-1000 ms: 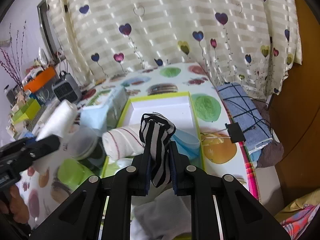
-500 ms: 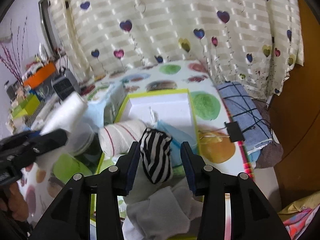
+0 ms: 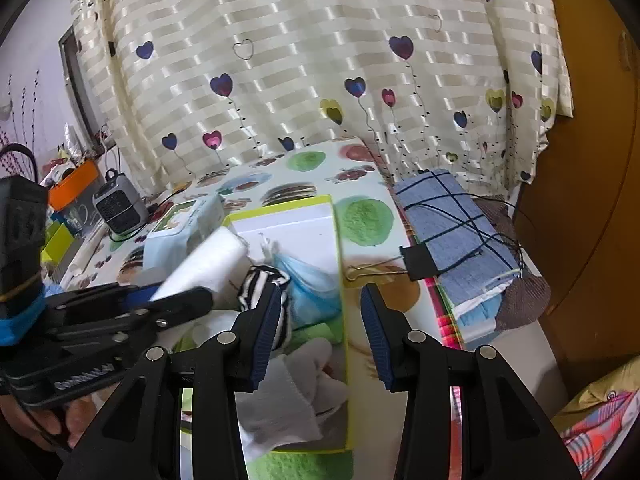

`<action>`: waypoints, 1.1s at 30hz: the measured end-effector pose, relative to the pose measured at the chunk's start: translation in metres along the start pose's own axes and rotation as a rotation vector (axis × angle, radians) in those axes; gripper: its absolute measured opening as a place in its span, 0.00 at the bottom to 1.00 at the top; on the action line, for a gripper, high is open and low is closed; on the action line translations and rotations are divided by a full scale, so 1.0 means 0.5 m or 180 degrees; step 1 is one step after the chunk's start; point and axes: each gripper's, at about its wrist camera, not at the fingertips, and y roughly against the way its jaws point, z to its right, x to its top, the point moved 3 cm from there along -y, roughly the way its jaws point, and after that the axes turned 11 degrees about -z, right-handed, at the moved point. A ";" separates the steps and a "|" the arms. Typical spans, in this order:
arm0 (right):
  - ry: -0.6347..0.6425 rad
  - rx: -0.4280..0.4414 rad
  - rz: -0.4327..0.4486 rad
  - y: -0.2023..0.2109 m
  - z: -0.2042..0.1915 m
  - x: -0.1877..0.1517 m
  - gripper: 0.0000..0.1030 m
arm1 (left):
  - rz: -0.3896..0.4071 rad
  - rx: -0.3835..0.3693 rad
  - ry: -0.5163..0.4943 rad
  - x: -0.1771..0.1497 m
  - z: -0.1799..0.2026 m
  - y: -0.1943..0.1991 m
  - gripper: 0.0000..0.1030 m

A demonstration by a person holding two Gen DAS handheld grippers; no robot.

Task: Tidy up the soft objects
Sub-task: 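Lower the white cloth and striped sock into the box and open both grippers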

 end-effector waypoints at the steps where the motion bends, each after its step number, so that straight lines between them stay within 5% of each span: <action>1: -0.0008 -0.0003 -0.0006 -0.002 0.002 0.000 0.42 | -0.0043 0.0004 0.0012 0.000 -0.001 -0.012 0.27; 7: 0.0012 0.0009 -0.0042 -0.008 -0.001 -0.005 0.42 | -0.0066 -0.0122 0.0065 -0.004 -0.008 -0.021 0.41; 33: 0.0294 0.0036 -0.0017 0.081 -0.083 -0.069 0.42 | 0.0211 0.0012 0.0070 -0.083 0.009 0.119 0.42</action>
